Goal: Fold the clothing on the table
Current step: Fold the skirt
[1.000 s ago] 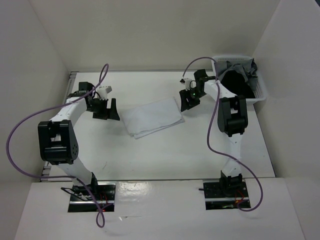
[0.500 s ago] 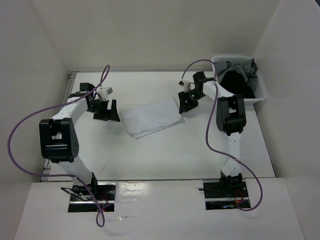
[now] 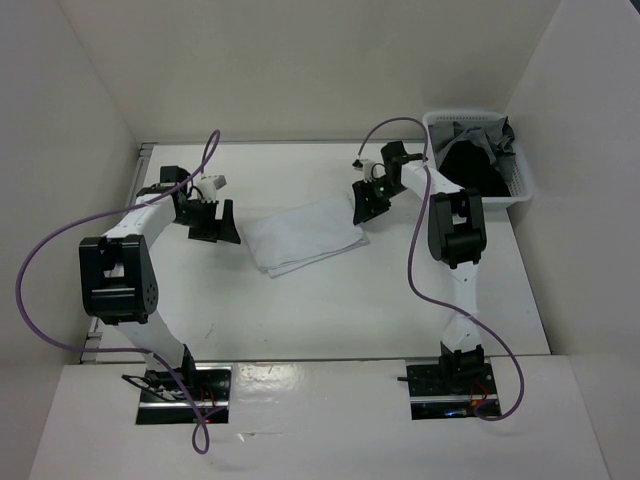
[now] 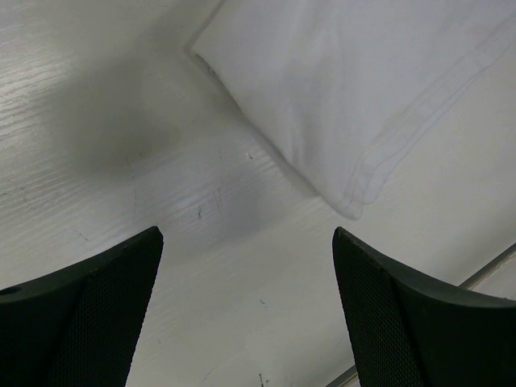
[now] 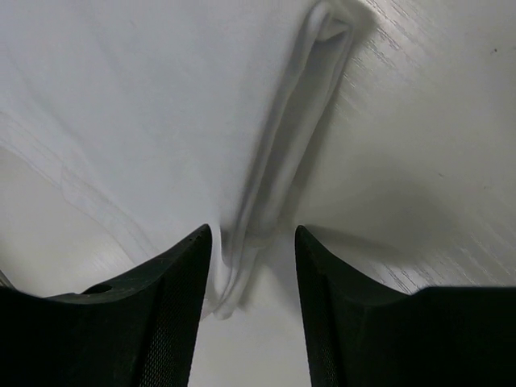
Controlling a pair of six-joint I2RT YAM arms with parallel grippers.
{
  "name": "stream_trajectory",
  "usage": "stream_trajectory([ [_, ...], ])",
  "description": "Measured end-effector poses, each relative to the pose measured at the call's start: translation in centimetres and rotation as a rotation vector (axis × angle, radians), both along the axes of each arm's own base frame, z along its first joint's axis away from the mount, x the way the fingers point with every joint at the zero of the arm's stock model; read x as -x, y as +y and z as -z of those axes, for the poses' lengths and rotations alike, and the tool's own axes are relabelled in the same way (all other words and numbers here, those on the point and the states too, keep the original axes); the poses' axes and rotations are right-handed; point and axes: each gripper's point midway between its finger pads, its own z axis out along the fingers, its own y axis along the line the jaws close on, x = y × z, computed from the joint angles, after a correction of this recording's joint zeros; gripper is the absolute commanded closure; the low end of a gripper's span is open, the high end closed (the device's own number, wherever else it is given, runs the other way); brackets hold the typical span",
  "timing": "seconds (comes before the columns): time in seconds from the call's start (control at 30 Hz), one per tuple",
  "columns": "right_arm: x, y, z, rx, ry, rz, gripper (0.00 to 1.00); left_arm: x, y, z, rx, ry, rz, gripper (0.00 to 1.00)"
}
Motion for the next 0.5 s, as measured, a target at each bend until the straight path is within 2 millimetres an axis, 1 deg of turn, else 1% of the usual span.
stream_trajectory([
  [0.1,0.02,0.33,-0.02,-0.001,-0.002,-0.008,0.5,0.01,-0.03,0.02,0.002,0.001,0.001,0.1],
  [0.23,0.16,0.61,0.07,0.003,-0.003,-0.016,0.54,0.09,-0.1,0.25,0.006,0.01,0.002,0.1],
  [0.3,0.17,0.6,0.13,0.007,-0.003,-0.017,0.59,0.17,-0.11,0.31,0.007,0.015,0.002,0.1],
  [0.33,0.2,0.61,0.22,0.01,-0.002,-0.018,0.64,0.21,-0.13,0.31,0.008,0.017,0.003,0.1],
  [0.43,0.21,0.54,0.44,0.017,0.001,-0.016,0.73,0.23,-0.21,0.27,0.013,0.017,0.005,0.1],
  [0.47,0.2,0.51,0.51,0.019,0.001,-0.014,0.8,0.24,-0.23,0.27,0.014,0.017,0.005,0.1],
  [0.5,0.2,0.48,0.57,0.02,0.002,-0.015,0.84,0.24,-0.24,0.26,0.015,0.017,0.005,0.1],
])
